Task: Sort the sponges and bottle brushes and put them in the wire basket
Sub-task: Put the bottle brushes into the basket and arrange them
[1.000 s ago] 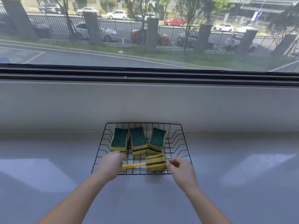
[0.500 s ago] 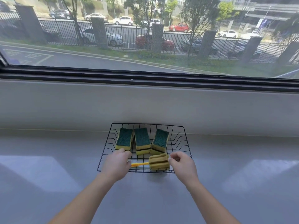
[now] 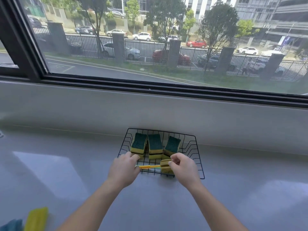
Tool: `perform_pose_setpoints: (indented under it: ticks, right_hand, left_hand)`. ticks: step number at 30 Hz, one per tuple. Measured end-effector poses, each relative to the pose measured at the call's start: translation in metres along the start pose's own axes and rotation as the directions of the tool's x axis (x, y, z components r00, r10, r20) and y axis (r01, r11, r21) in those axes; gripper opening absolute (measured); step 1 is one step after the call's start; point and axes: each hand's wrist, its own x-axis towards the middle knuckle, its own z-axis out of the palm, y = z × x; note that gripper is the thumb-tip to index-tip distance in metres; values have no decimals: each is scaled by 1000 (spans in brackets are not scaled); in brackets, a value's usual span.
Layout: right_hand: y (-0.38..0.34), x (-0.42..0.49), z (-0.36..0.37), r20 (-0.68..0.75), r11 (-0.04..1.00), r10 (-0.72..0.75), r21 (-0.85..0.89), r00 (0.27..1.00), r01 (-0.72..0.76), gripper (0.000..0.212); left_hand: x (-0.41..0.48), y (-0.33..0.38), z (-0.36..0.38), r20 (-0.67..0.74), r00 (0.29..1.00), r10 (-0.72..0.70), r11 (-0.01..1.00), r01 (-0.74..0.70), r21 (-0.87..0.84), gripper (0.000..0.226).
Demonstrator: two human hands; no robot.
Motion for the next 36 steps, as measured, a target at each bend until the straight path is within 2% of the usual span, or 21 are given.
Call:
perform_pose_setpoints:
  ticks: [6,11,22,36]
  right_hand:
    - [-26,-17,15,66,989,-131,-63,989,135,20]
    - [-51,-34,38,171,968,-209,-105,963,229,25]
    - [-118,-76,119,371,926,-326,-60,870,373,34]
    - [-200,-137,241,616,901,-321,-35,720,432,32]
  left_hand:
    - [-39,-14,-18,-52,996,-76,997,75,-26,33]
    - [-82,-42,-27,-72,978,-196,980,193,-48,37]
    - [-190,-131,-39,-59,871,-488,872,484,-75,41]
    - [-280,-215,-28,-27,734,-679,732,675,-92,31]
